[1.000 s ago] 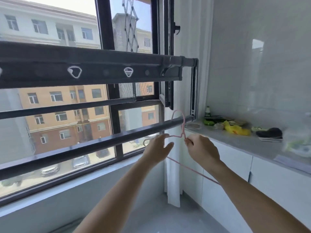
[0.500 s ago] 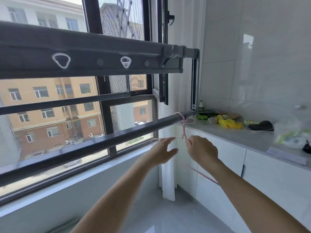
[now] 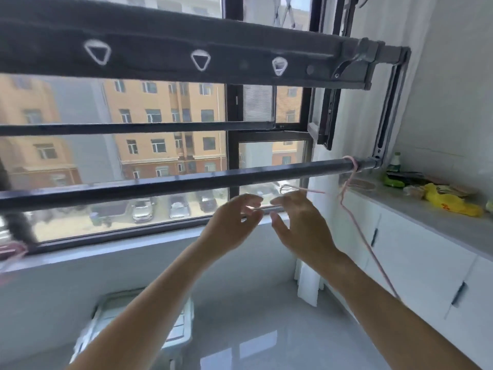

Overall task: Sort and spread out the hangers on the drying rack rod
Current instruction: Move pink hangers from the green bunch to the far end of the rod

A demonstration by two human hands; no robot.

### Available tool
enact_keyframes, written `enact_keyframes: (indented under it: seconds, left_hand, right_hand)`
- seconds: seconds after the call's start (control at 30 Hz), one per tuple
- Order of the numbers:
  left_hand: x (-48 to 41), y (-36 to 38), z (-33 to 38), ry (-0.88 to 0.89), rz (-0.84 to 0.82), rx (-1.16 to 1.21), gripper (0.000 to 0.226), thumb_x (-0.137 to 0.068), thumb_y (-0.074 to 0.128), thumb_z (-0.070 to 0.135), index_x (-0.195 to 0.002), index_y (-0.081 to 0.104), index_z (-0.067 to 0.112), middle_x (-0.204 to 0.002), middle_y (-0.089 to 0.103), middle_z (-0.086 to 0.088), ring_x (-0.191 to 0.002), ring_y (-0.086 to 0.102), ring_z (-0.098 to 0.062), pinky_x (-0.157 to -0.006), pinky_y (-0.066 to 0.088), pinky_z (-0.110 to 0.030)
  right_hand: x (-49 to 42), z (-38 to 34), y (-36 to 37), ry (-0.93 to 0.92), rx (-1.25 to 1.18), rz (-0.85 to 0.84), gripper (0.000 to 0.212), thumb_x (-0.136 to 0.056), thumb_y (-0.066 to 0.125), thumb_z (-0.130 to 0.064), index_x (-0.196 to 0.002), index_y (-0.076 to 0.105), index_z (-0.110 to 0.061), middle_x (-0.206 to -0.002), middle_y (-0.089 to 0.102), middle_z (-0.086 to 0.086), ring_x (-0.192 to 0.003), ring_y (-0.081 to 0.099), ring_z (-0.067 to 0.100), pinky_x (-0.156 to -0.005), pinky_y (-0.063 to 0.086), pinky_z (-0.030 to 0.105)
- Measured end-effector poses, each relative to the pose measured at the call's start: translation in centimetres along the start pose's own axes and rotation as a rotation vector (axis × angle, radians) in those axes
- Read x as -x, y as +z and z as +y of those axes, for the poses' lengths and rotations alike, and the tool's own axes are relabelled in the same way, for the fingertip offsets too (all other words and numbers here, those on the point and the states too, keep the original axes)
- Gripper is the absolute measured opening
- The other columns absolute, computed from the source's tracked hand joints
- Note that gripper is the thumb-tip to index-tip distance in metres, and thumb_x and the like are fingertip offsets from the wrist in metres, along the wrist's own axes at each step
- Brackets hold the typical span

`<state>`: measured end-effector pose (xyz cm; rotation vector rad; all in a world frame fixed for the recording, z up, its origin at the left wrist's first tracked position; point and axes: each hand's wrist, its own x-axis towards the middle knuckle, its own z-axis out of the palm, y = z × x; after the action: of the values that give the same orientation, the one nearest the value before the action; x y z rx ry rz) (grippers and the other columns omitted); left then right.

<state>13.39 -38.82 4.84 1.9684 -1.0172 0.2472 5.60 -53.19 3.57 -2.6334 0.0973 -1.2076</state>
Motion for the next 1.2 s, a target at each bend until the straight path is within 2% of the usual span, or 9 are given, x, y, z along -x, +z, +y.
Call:
enact_keyframes:
  seconds: [0.1, 0.17, 0.33, 0.43, 0.57, 0.67, 0.8, 1.03, 1.2]
  left_hand:
    - [5.0, -4.8, -1.0, -0.089, 0.187, -0.018, 0.019, -0.087, 0.058, 0.02, -0.105, 0.063, 0.021, -0.094, 0.065, 0.011, -0.078, 0.058, 0.013, -0.071, 0.044, -0.003]
    - [8.3, -8.2, -1.5, -0.129, 0.303, -0.093, 0.016, -0.087, 0.058, 0.018, -0.101, 0.065, 0.018, -0.091, 0.066, 0.008, -0.075, 0.06, 0.009, -0.07, 0.045, -0.003]
    - [17.1, -19.0, -3.8, -0.293, 0.604, -0.577, 0.014, -0.086, 0.057, 0.018, -0.095, 0.067, 0.016, -0.091, 0.07, -0.001, -0.076, 0.066, -0.013, -0.07, 0.053, -0.023]
    - [21.5, -24.9, -6.1, -0.486, 0.675, -0.875, 0.017, -0.086, 0.056, 0.019, -0.101, 0.062, 0.012, -0.092, 0.066, -0.008, -0.084, 0.062, -0.022, -0.077, 0.053, -0.035]
    - [24.2, -28.3, -8.4, -0.734, 0.576, -1.028, 0.037, -0.087, 0.054, 0.013, -0.123, 0.048, 0.007, -0.116, 0.058, -0.014, -0.106, 0.055, -0.025, -0.089, 0.048, -0.029]
    - [23.9, -28.6, -8.8, -0.764, 0.408, -1.09, 0.039, -0.084, 0.055, 0.004, -0.121, 0.045, 0.003, -0.11, 0.058, -0.016, -0.096, 0.059, -0.025, -0.082, 0.053, -0.031]
    - [23.4, -29.9, -9.1, -0.812, 0.366, -1.162, 0.034, -0.085, 0.052, 0.003, -0.119, 0.046, 0.003, -0.105, 0.06, -0.014, -0.084, 0.062, -0.024, -0.068, 0.055, -0.029]
    - [19.7, -30.6, -9.3, -0.629, 0.436, -1.007, 0.025, -0.082, 0.044, -0.009, -0.1, 0.057, 0.001, -0.088, 0.06, -0.014, -0.077, 0.062, -0.026, -0.068, 0.056, -0.034]
    - [16.0, -27.8, -10.0, -0.545, 0.344, -0.996, 0.024, -0.079, 0.047, -0.009, -0.093, 0.059, 0.006, -0.09, 0.064, -0.01, -0.083, 0.065, -0.028, -0.067, 0.051, -0.033]
  right_hand:
    - [0.2, -4.8, 3.4, -0.076, -0.222, -0.112, 0.021, -0.086, 0.058, -0.026, -0.105, 0.061, -0.02, -0.107, 0.059, 0.0, -0.075, 0.06, 0.004, -0.069, 0.053, 0.032]
    - [0.9, -8.1, 5.4, -0.149, -0.364, -0.136, 0.018, -0.083, 0.063, -0.022, -0.101, 0.063, -0.018, -0.101, 0.061, 0.0, -0.061, 0.053, -0.003, -0.062, 0.053, 0.033]
    - [3.4, -17.8, 9.9, -0.277, -0.548, -0.325, 0.016, -0.081, 0.066, -0.016, -0.097, 0.068, -0.016, -0.099, 0.062, 0.002, -0.055, 0.056, 0.008, -0.055, 0.052, 0.035]
    - [4.0, -21.6, 11.2, -0.327, -0.592, -0.395, 0.016, -0.083, 0.065, -0.019, -0.098, 0.067, -0.018, -0.102, 0.061, -0.001, -0.057, 0.058, 0.006, -0.055, 0.053, 0.037]
    - [3.7, -25.5, 12.5, -0.369, -0.604, -0.413, 0.017, -0.085, 0.06, -0.026, -0.1, 0.066, -0.021, -0.105, 0.059, -0.007, -0.058, 0.058, 0.0, -0.059, 0.056, 0.036]
    - [3.2, -28.1, 13.3, -0.341, -0.591, -0.419, 0.019, -0.086, 0.056, -0.033, -0.101, 0.065, -0.026, -0.105, 0.055, -0.015, -0.058, 0.057, -0.004, -0.062, 0.055, 0.034]
    - [3.3, -30.1, 14.5, -0.316, -0.585, -0.421, 0.017, -0.086, 0.055, -0.034, -0.099, 0.064, -0.028, -0.104, 0.055, -0.016, -0.059, 0.057, -0.004, -0.063, 0.054, 0.035]
    - [3.1, -29.5, 15.1, -0.276, -0.497, -0.439, 0.018, -0.086, 0.057, -0.032, -0.101, 0.064, -0.026, -0.106, 0.058, -0.01, -0.059, 0.059, -0.001, -0.064, 0.055, 0.035]
    - [2.9, -27.5, 14.3, -0.226, -0.446, -0.456, 0.021, -0.085, 0.058, -0.032, -0.104, 0.063, -0.025, -0.108, 0.057, -0.009, -0.06, 0.059, 0.0, -0.068, 0.054, 0.037]
